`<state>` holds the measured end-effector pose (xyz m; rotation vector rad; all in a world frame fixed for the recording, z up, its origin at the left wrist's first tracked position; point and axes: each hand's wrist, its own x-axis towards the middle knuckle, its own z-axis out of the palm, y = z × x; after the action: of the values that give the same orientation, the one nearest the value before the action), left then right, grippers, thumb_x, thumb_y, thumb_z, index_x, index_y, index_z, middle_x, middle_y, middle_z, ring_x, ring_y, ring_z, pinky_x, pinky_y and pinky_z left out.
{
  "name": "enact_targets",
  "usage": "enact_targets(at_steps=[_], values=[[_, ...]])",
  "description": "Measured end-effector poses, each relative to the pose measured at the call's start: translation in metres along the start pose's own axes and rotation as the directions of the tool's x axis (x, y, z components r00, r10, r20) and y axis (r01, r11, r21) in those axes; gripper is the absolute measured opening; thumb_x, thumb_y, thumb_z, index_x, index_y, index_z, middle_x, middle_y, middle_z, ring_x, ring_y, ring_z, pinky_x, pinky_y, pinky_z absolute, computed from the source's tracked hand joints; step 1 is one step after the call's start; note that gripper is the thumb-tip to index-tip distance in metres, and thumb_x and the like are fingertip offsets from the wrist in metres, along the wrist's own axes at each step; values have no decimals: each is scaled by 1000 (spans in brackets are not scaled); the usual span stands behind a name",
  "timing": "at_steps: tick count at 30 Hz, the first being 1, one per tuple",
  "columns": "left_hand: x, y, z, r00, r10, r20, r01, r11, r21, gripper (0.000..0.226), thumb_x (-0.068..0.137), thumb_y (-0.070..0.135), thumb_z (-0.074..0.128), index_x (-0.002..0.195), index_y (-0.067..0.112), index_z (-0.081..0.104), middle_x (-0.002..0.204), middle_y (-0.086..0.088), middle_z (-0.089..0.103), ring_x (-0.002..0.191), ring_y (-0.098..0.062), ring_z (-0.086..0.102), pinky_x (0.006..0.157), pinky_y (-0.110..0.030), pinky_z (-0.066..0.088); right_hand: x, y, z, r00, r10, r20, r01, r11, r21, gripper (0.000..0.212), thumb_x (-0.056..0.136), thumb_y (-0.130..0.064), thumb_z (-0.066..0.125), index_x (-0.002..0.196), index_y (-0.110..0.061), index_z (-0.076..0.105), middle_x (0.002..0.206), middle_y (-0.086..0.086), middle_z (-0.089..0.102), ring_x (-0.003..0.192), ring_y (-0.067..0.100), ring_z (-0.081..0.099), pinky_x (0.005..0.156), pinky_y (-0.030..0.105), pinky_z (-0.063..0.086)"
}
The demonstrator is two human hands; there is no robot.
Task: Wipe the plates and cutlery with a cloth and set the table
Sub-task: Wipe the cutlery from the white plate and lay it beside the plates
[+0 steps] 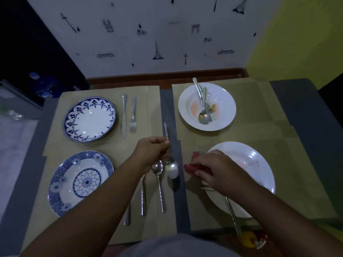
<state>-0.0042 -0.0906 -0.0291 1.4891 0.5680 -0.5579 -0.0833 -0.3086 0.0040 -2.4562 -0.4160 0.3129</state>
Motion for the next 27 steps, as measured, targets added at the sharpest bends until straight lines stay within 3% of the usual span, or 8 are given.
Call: enact_targets(at_steps=[6,9,13,17,21,25,27], values=[[50,23,-31,993,9,-120,-8,1000,13,13,94,2,66,106,0,71,85,-15,67,65,-17,60,57,-21,59,41,-16,5,1000,-14,-24,15,1000,22,22,84,-24,73,107,-25,72,97,-9,70,91,8,56,80,33,49],[78,31,-42,988,26,-152,-13,996,86,17,95,3,63,111,0,70,89,-16,68,68,-18,60,66,-28,59,56,-20,10,1000,-17,-5,17,1000,23,22,85,-28,71,107,-27,71,98,-10,68,92,7,54,82,30,47],[110,38,-53,979,58,-194,-21,982,187,24,94,4,66,117,1,71,87,-13,70,64,-16,61,69,-30,59,66,-21,15,1000,10,10,-11,999,32,24,84,-28,73,108,-31,70,99,-16,67,92,3,51,80,15,38],[126,38,-60,975,113,-189,-46,944,327,25,92,9,70,116,5,72,99,-13,75,79,-20,70,83,-36,61,69,-20,20,998,61,22,-62,996,67,25,81,-22,76,104,-32,72,98,-15,69,91,5,54,80,14,37],[122,36,-55,927,322,-193,-147,784,603,24,91,19,70,114,14,75,111,-3,76,99,-15,71,93,-39,57,73,-17,22,995,94,30,-96,992,80,28,81,-21,76,107,-33,72,98,-19,68,93,-1,51,79,16,38],[91,24,-44,877,476,-65,-304,656,691,23,97,14,59,117,7,69,105,-8,73,86,-11,66,72,-18,51,76,-16,23,993,112,30,-115,990,88,28,82,-21,76,106,-34,71,96,-29,63,96,-3,49,78,20,41],[71,8,-38,863,501,64,-377,555,742,27,100,18,53,123,10,63,115,-10,68,104,-21,66,86,-29,53,77,-17,23,993,109,32,-112,990,81,30,82,-21,76,108,-35,71,94,-36,57,96,-3,48,78,19,40]])
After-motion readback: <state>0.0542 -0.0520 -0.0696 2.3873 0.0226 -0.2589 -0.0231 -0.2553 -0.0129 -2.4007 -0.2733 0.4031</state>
